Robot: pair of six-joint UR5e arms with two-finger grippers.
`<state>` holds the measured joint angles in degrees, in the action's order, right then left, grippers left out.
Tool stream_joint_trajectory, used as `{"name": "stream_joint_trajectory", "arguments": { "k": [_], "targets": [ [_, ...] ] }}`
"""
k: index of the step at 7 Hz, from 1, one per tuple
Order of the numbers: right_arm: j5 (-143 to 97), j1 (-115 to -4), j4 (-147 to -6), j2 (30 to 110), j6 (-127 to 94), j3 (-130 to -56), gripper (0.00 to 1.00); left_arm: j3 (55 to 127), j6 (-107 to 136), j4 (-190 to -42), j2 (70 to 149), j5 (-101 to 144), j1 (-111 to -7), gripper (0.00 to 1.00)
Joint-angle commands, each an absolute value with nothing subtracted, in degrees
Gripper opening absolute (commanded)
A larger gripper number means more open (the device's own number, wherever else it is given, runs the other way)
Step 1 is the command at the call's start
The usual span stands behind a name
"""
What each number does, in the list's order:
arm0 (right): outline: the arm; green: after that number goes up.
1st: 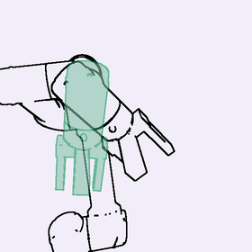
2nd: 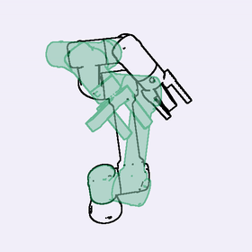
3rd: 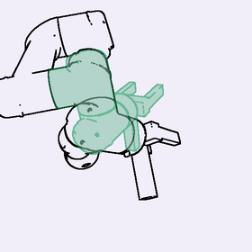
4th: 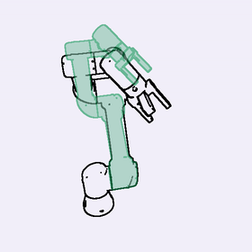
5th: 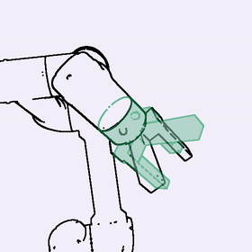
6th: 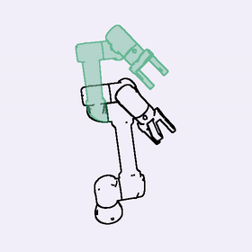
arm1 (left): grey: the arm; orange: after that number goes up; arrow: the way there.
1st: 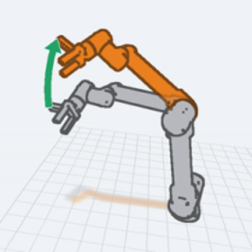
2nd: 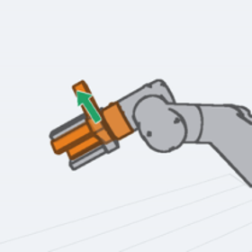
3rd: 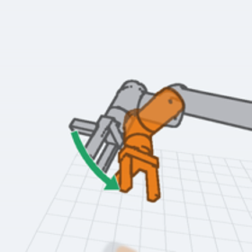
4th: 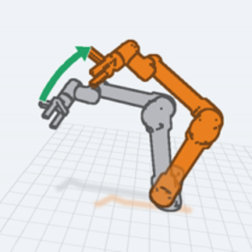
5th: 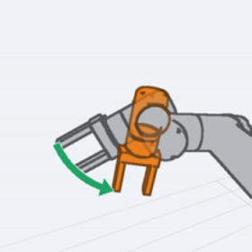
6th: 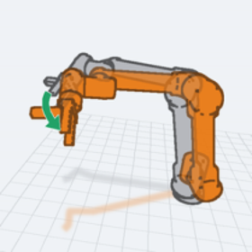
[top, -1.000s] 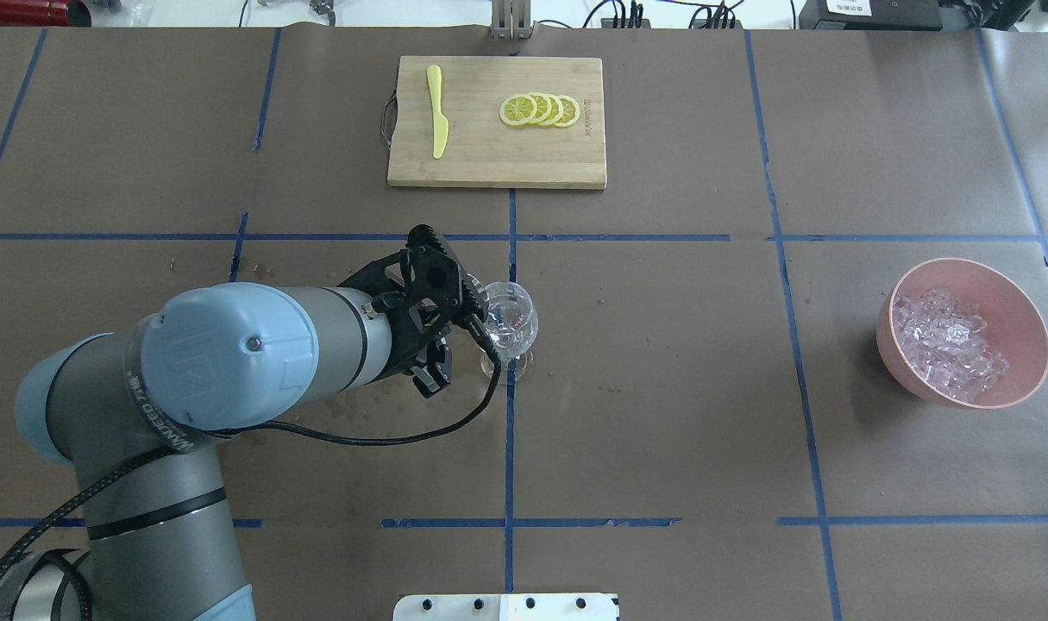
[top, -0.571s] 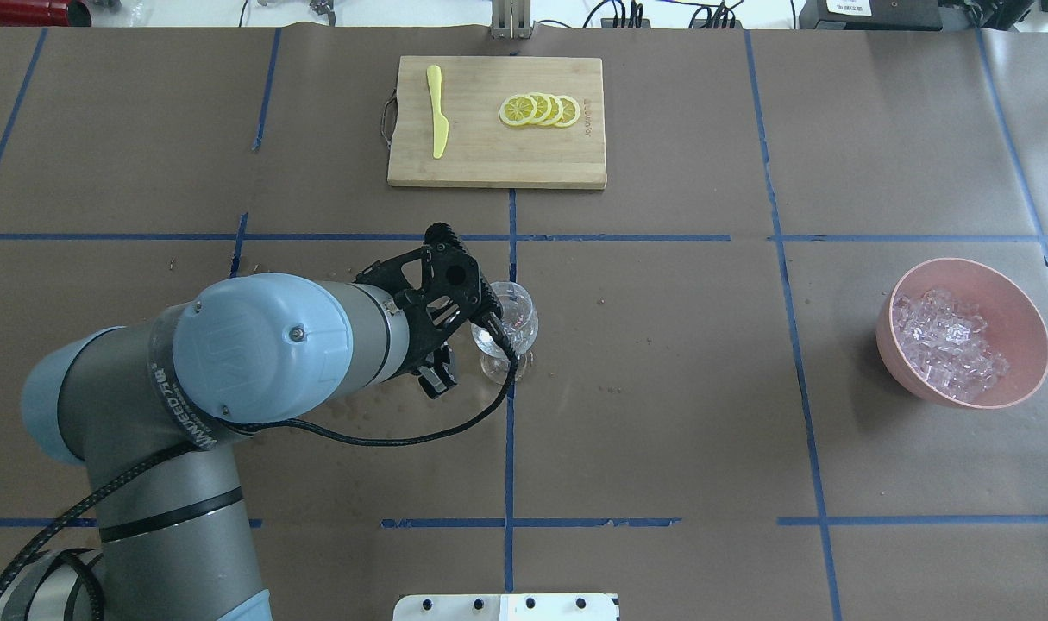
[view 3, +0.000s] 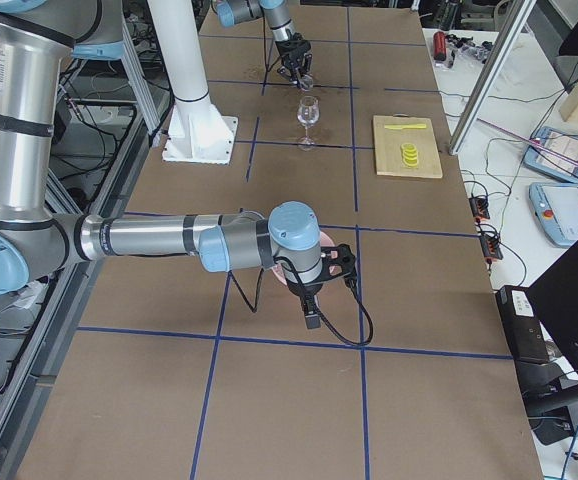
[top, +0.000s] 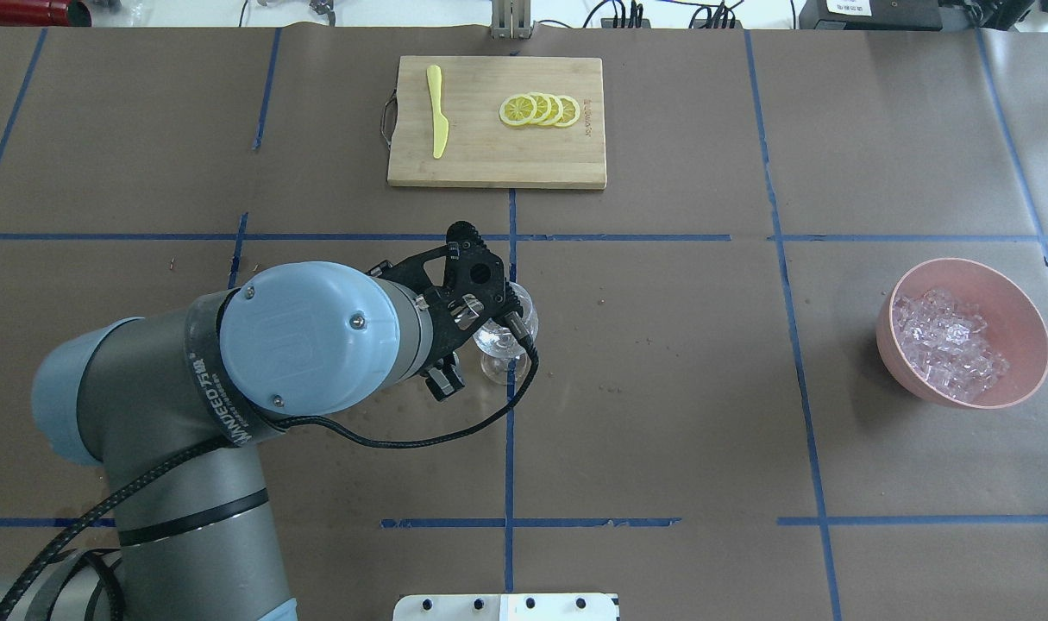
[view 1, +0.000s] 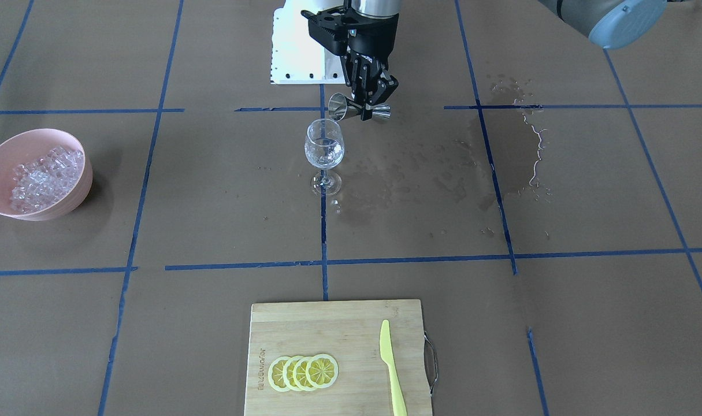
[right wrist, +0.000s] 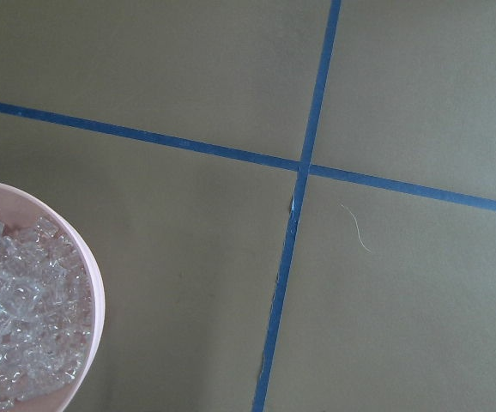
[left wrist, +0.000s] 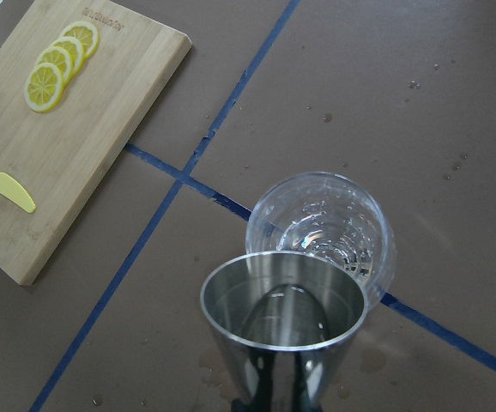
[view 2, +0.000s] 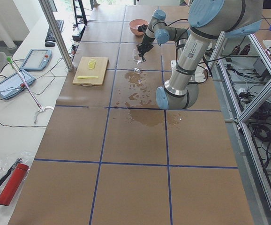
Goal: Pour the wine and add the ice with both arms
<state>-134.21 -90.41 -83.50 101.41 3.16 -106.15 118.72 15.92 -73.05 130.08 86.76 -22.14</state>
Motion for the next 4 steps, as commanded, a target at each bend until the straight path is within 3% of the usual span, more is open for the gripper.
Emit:
{"name": "stream_joint_trajectory", "arguments": {
  "k": [1,4],
  "targets": [
    [-134.2,-90.4,-83.5,101.4,3.2,-106.2,1.00,118.4,15.5,-67.6,132.7,86.7,-22.1,0.00],
    [-134.2,-90.4,-83.5,101.4,3.1,-106.2,1.00,114.3,15.5,-64.0,136.4,86.7,-22.0,0.00]
  ]
}}
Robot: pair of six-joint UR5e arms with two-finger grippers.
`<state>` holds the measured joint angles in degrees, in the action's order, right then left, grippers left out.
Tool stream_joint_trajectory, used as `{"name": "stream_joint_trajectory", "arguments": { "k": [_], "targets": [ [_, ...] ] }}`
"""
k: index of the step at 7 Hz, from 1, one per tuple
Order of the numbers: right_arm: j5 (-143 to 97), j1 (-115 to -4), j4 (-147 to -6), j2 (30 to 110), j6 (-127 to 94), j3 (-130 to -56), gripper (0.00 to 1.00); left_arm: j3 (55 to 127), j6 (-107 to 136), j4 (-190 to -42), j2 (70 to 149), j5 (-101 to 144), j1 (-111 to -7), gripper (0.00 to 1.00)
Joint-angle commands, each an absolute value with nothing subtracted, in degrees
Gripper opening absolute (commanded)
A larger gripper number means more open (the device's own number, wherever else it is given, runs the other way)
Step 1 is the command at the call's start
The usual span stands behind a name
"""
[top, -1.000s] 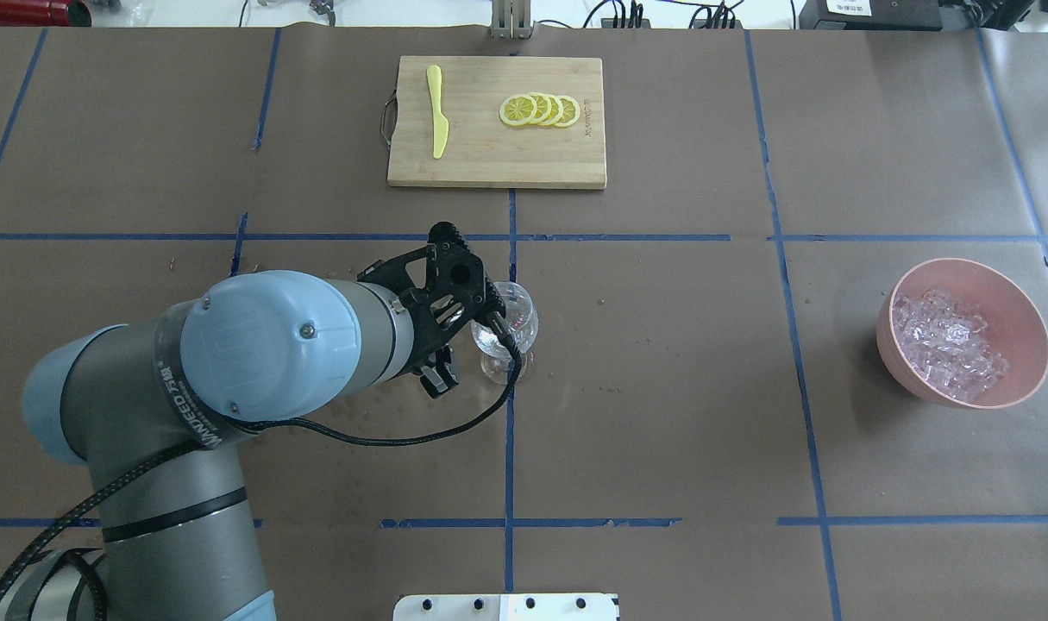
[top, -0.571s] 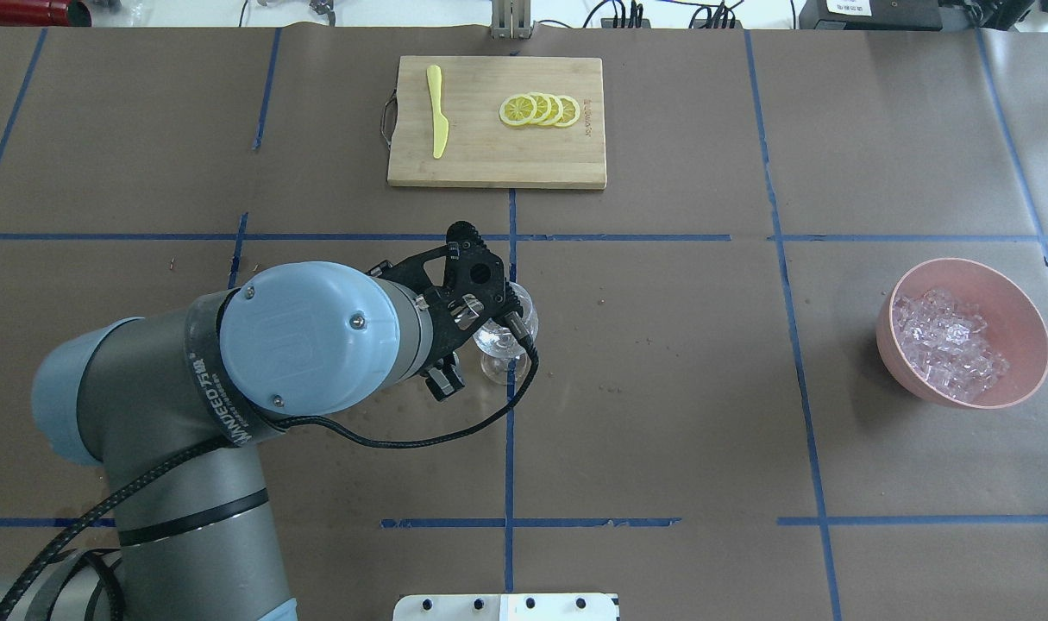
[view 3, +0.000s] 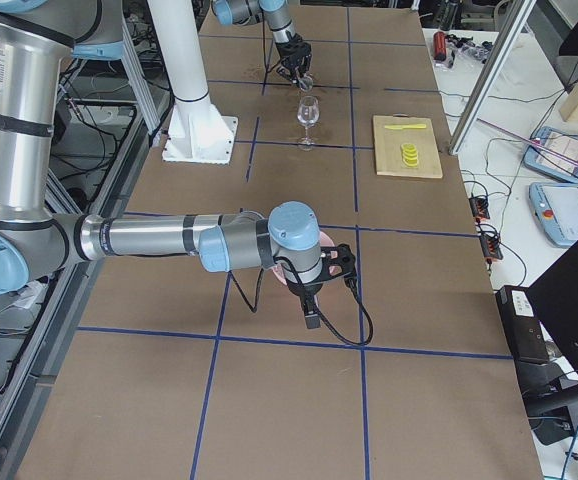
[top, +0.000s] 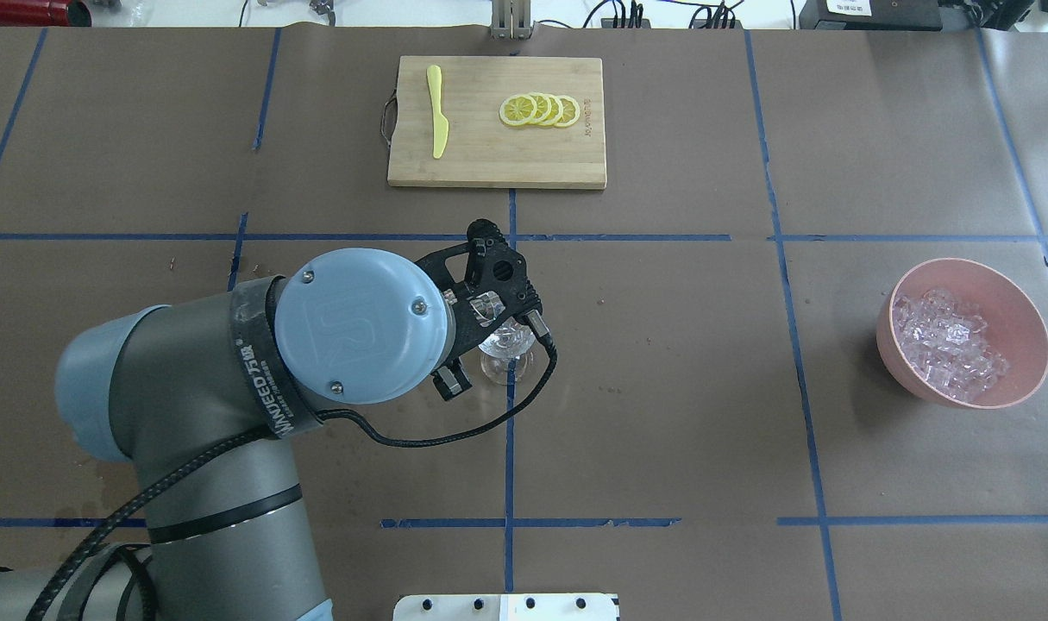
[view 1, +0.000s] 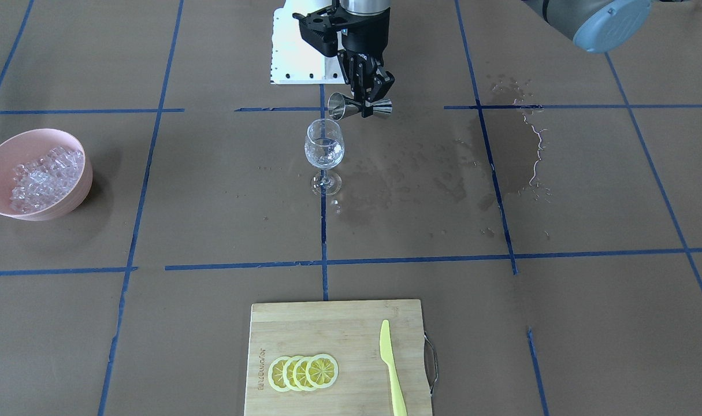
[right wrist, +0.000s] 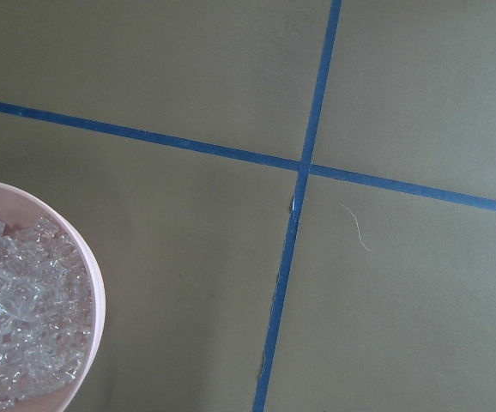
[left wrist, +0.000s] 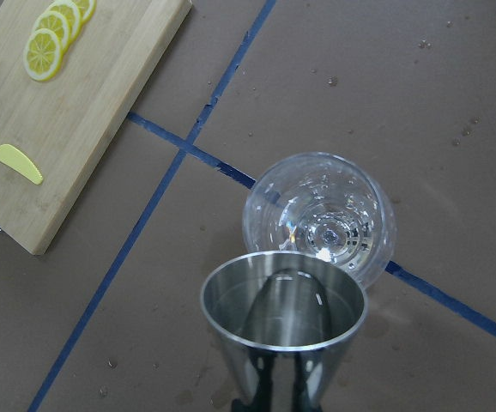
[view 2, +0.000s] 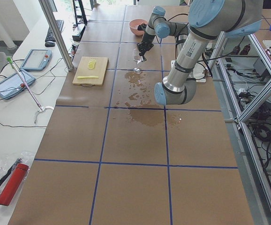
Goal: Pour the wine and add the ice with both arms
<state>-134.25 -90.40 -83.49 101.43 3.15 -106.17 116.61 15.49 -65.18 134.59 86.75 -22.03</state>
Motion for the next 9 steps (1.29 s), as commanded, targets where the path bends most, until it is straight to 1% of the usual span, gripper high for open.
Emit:
{"name": "stream_joint_trajectory", "arguments": {
  "k": [1,3,6,8,9],
  "targets": [
    [-134.3,-90.4,-83.5,101.4,3.1,-106.3,1.00,113.5,15.5,-61.6,138.0,86.7,-21.9,0.00],
    [-134.3,-90.4,-83.5,101.5,3.1,-106.2,1.00,112.2,15.5,-56.4,140.9,86.5,-21.4,0.00],
    [-134.3,-90.4,-83.5,101.7,3.1,-106.2,1.00,111.8,15.4,-51.1,142.7,86.4,-21.1,0.00],
    [-134.3,-90.4,-83.5,101.8,3.1,-106.2,1.00,109.0,15.1,-48.8,145.5,86.3,-21.1,0.00],
    [-134.3,-90.4,-83.5,101.8,3.1,-106.2,1.00,108.5,15.1,-48.4,145.6,86.3,-21.1,0.00]
  ]
}}
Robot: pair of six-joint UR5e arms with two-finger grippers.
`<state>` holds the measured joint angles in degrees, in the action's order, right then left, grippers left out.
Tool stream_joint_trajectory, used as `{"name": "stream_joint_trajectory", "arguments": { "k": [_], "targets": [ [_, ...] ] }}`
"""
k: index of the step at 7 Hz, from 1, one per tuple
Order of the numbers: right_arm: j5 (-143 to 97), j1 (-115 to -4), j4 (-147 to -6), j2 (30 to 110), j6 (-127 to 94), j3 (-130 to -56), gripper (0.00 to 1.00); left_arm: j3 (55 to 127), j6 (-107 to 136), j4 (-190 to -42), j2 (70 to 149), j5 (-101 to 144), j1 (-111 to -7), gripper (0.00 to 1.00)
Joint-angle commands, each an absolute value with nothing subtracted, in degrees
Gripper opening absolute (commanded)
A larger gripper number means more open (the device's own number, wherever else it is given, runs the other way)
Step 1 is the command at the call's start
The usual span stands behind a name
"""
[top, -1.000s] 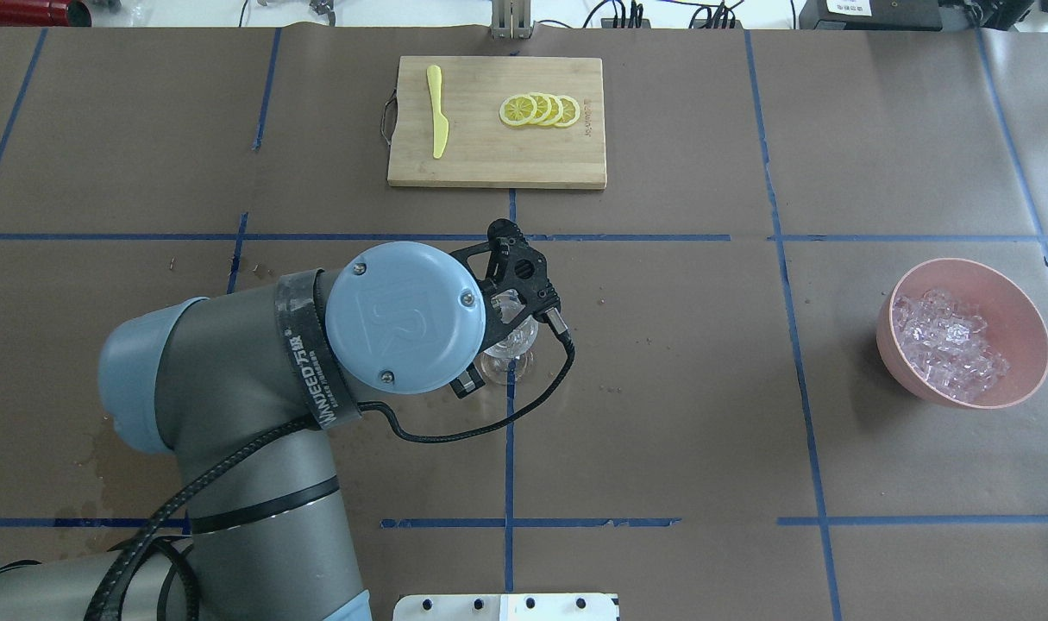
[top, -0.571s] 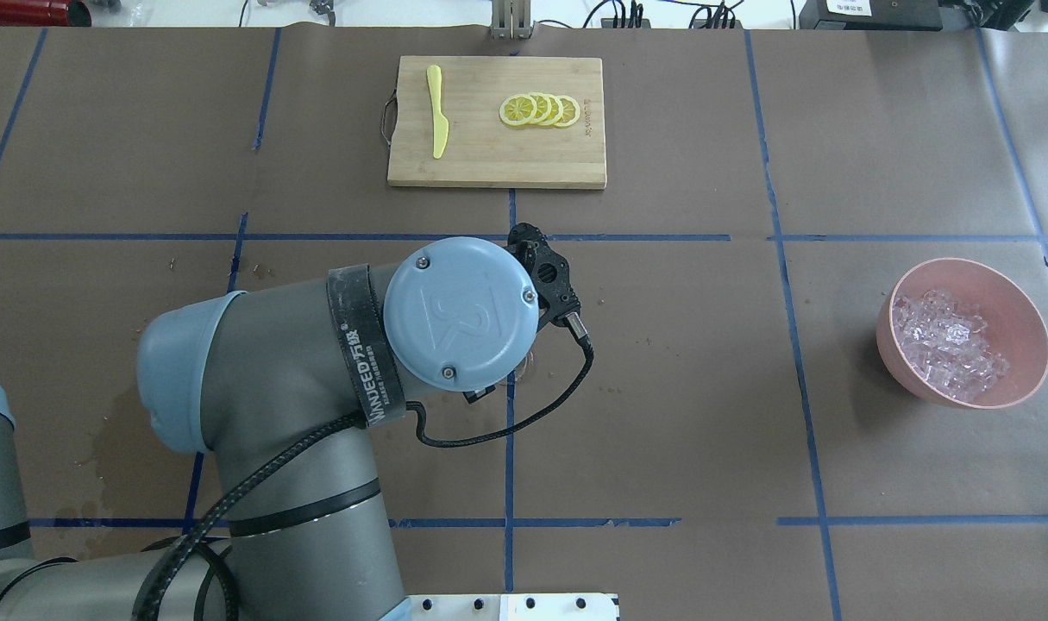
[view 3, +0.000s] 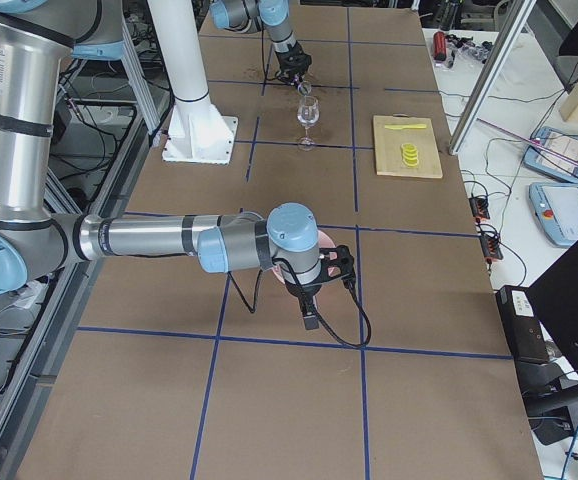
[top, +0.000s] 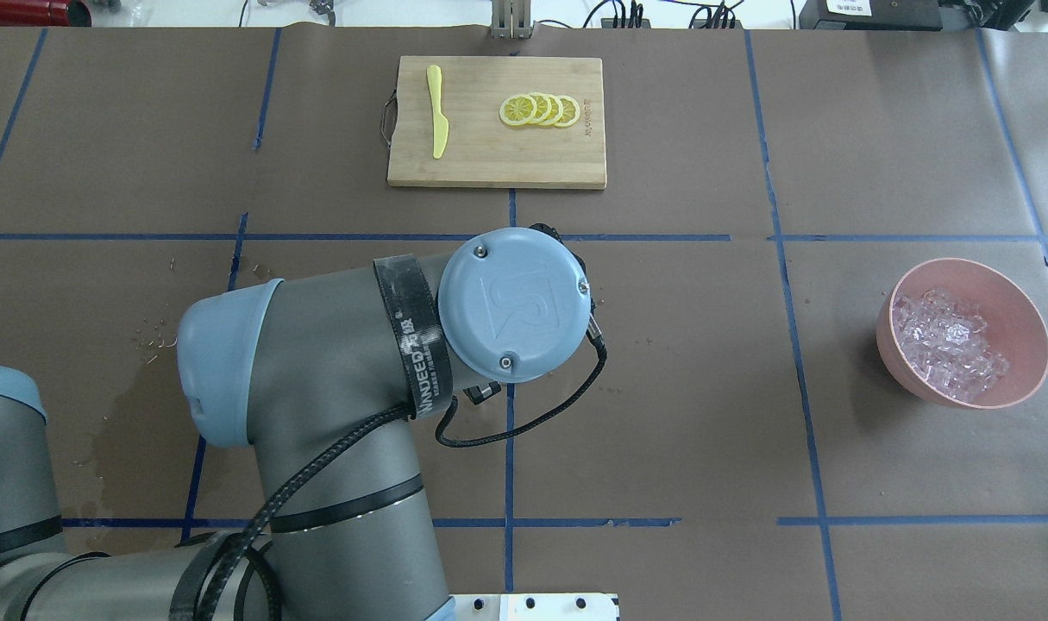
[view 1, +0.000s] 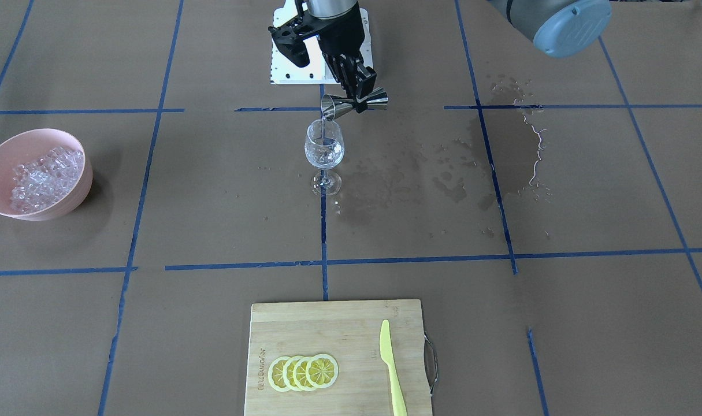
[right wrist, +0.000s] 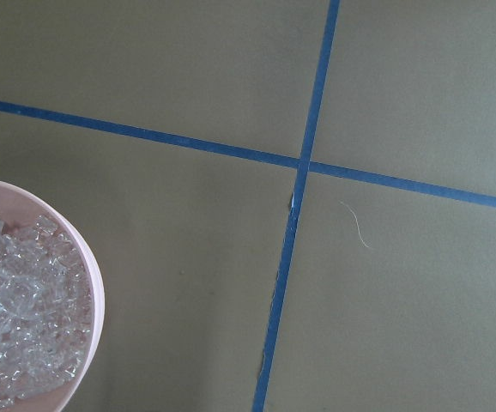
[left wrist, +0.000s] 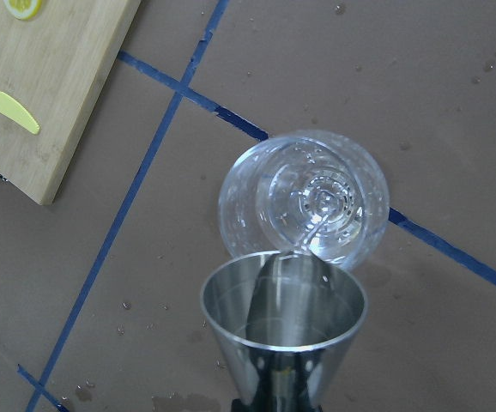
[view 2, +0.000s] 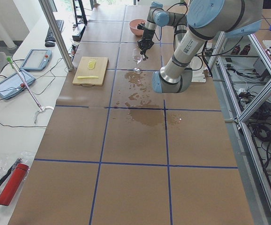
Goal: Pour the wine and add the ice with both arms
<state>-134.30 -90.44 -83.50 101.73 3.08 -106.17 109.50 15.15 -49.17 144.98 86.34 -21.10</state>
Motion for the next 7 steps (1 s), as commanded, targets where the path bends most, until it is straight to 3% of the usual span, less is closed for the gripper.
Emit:
{"name": "stream_joint_trajectory", "arguments": {
  "k": [1,7],
  "targets": [
    [-134.3,-90.4,-83.5,101.8,3.1,-106.2,1.00,108.2,15.1,-47.7,146.0,85.6,-21.1,0.00],
    [-134.3,-90.4,-83.5,101.8,3.1,-106.3,1.00,105.2,15.0,-40.1,150.2,84.7,-21.1,0.00]
  ]
}}
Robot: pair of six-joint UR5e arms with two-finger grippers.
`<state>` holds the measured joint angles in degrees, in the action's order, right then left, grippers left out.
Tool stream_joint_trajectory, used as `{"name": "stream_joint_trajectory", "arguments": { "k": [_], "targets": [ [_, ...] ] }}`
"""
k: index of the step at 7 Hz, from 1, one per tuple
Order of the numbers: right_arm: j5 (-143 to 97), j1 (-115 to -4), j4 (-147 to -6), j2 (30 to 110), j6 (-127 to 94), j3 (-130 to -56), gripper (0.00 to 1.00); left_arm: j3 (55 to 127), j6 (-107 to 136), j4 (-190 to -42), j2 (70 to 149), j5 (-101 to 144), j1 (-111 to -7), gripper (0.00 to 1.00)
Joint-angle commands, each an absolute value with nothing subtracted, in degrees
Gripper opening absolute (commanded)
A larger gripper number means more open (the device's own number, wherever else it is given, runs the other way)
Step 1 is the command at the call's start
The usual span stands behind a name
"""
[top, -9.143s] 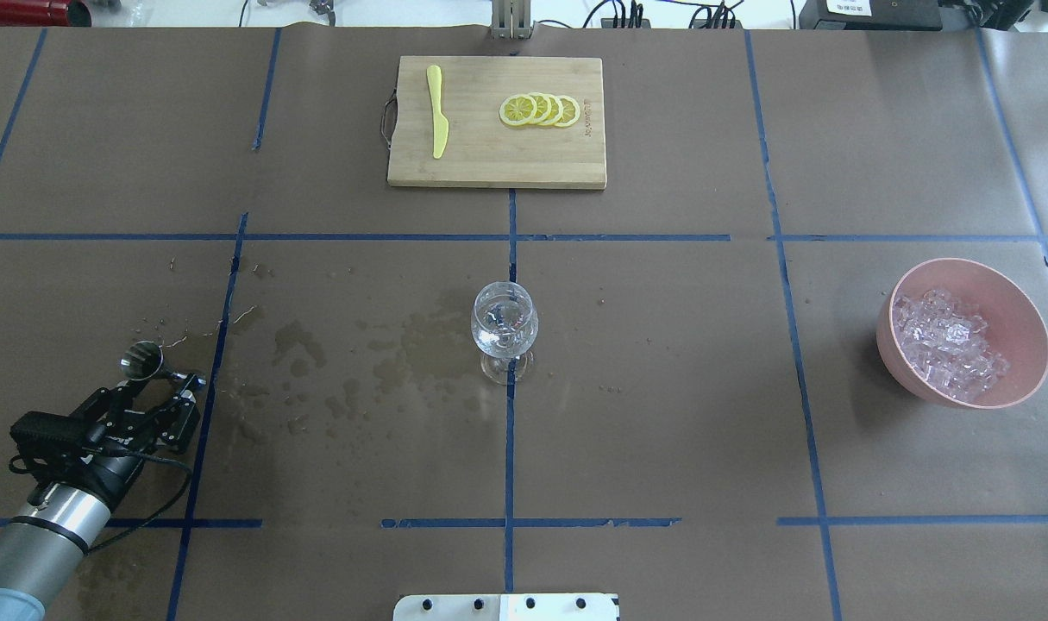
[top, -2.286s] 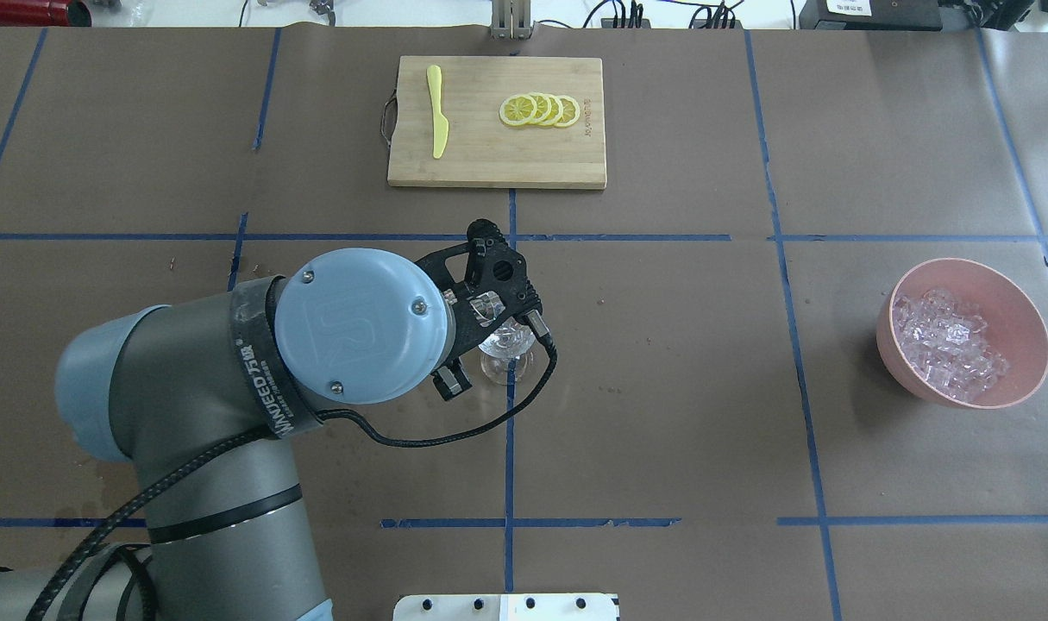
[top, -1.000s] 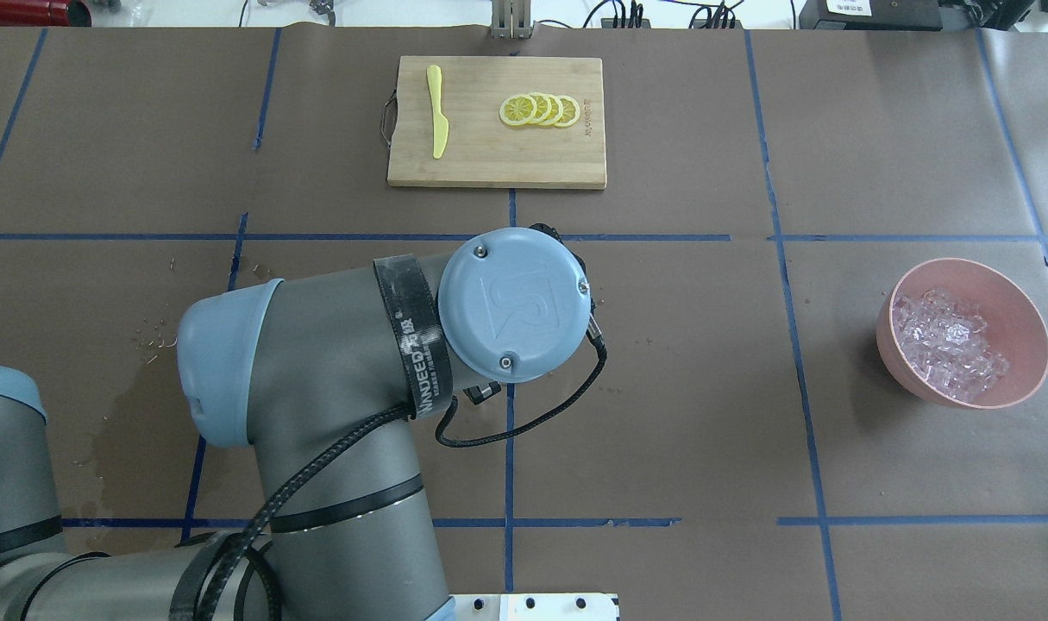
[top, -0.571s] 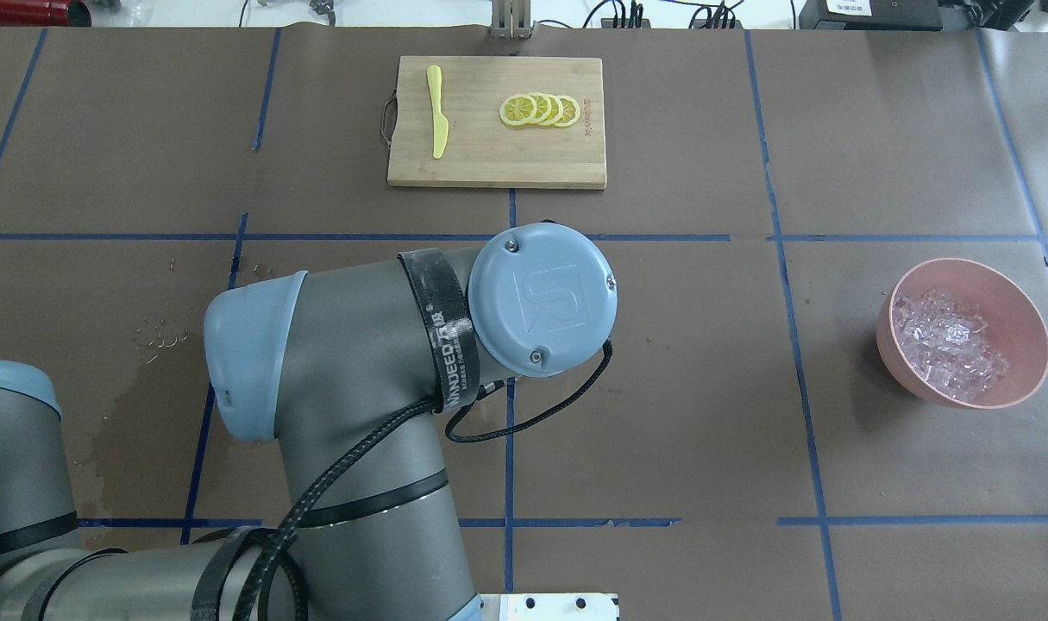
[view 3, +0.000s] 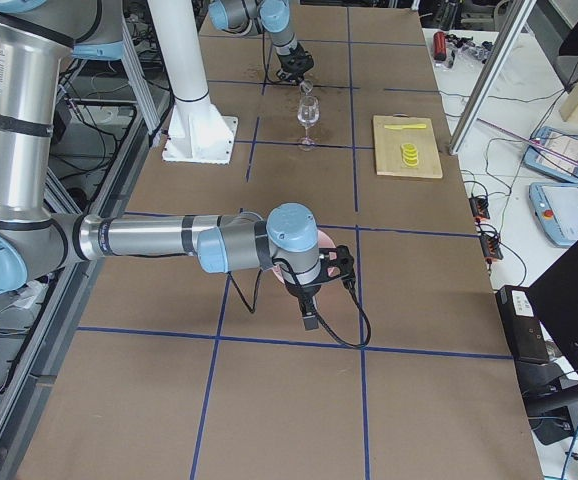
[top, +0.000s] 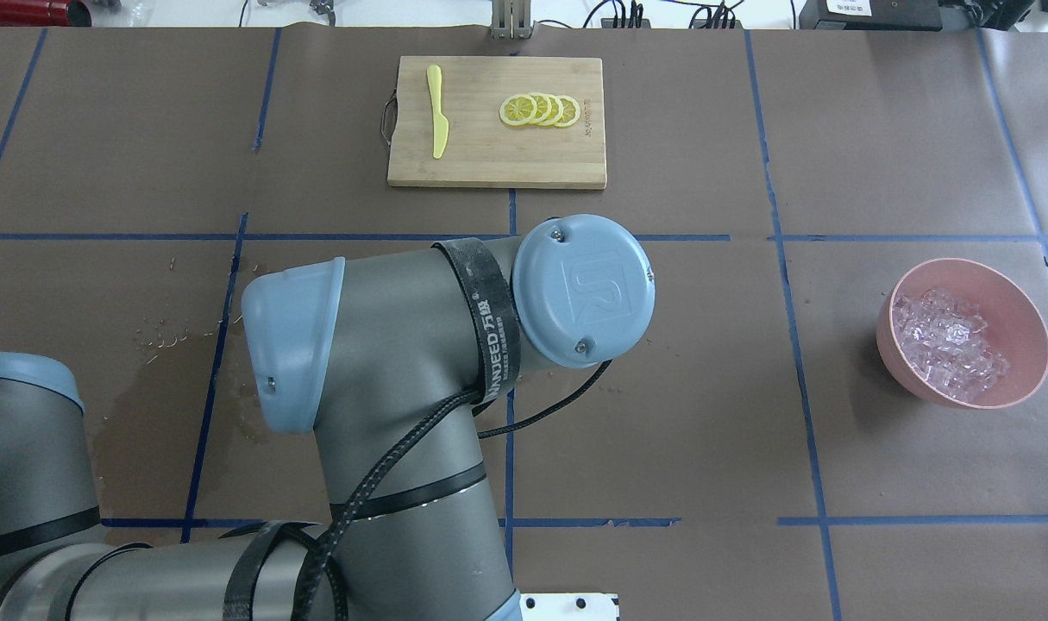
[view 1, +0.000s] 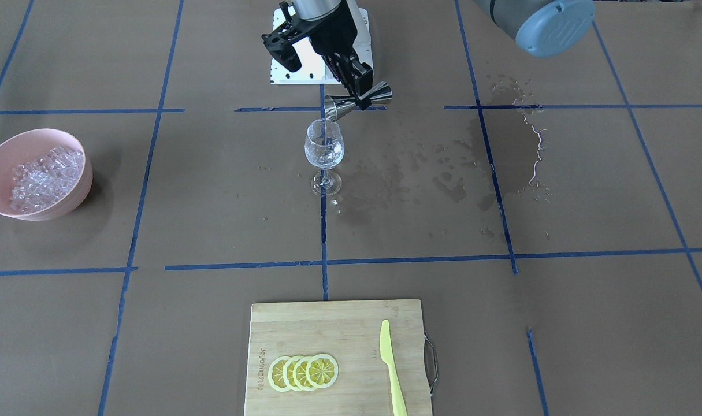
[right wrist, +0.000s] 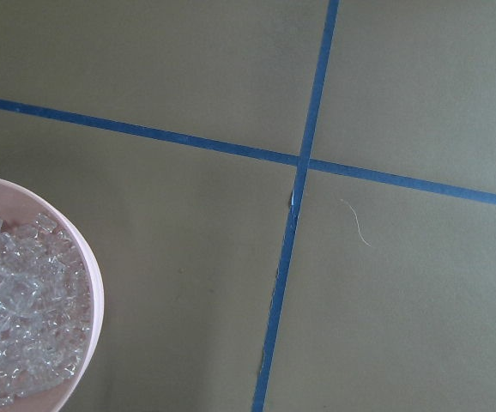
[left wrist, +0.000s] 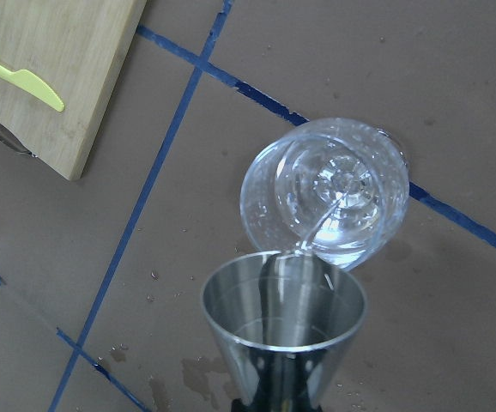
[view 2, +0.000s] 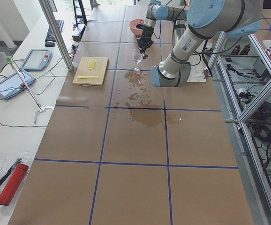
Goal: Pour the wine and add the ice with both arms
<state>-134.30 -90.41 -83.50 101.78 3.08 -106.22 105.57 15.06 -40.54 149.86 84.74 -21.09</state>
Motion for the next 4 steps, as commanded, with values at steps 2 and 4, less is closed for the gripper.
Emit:
{"name": "stream_joint_trajectory", "arguments": {
  "k": [2,4],
  "targets": [
    [-134.3,-90.4,-83.5,101.8,3.1,-106.3,1.00,104.5,14.2,-40.0,150.7,84.7,-21.1,0.00],
    [-134.3,-90.4,-83.5,101.8,3.1,-106.3,1.00,104.4,13.5,-39.5,150.8,83.2,-21.1,0.00]
  ]
}}
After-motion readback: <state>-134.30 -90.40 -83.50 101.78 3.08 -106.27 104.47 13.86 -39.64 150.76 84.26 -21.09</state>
